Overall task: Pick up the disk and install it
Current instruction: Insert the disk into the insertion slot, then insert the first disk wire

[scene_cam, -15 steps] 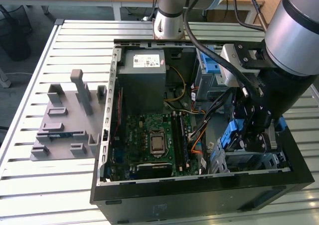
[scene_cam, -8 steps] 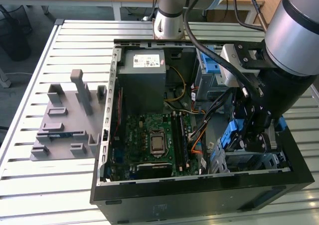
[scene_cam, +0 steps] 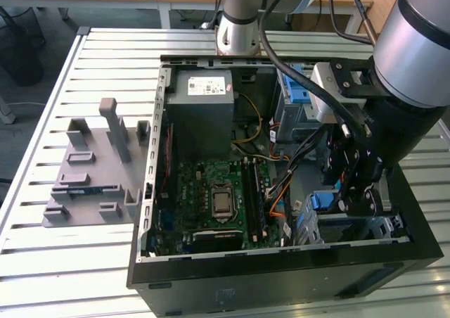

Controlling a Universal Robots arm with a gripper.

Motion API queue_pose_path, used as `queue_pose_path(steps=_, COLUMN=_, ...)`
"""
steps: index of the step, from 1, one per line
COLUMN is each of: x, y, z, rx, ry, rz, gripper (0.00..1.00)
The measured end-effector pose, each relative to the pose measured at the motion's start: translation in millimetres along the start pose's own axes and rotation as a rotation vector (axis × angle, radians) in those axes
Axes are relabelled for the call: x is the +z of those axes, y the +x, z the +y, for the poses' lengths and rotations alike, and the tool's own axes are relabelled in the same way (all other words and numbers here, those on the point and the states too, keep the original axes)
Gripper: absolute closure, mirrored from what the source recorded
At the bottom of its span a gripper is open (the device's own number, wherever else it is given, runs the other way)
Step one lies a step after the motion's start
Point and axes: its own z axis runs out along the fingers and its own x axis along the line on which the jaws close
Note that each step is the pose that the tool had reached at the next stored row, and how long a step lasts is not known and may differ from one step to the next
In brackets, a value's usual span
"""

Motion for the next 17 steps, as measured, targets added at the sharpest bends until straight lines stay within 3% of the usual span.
queue_pose_path(steps=2, x=0.6, y=0.0, z=0.0, rx=0.000, ry=0.0000, rz=-0.0002, gripper=0.58)
queue_pose_path(steps=4, x=1.5, y=0.0, z=0.0, rx=0.000, ry=0.0000, rz=-0.0003, gripper=0.70)
queue_pose_path(steps=5, x=2.1, y=0.0, z=0.0, rx=0.000, ry=0.0000, rz=-0.0001, gripper=0.70)
queue_pose_path(steps=9, x=2.8, y=0.1, z=-0.1, rx=0.000, ry=0.0000, rz=0.0003, gripper=0.88)
queue_pose_path(steps=17, x=3.2, y=0.1, z=-0.4, rx=0.000, ry=0.0000, rz=0.0001, gripper=0.89)
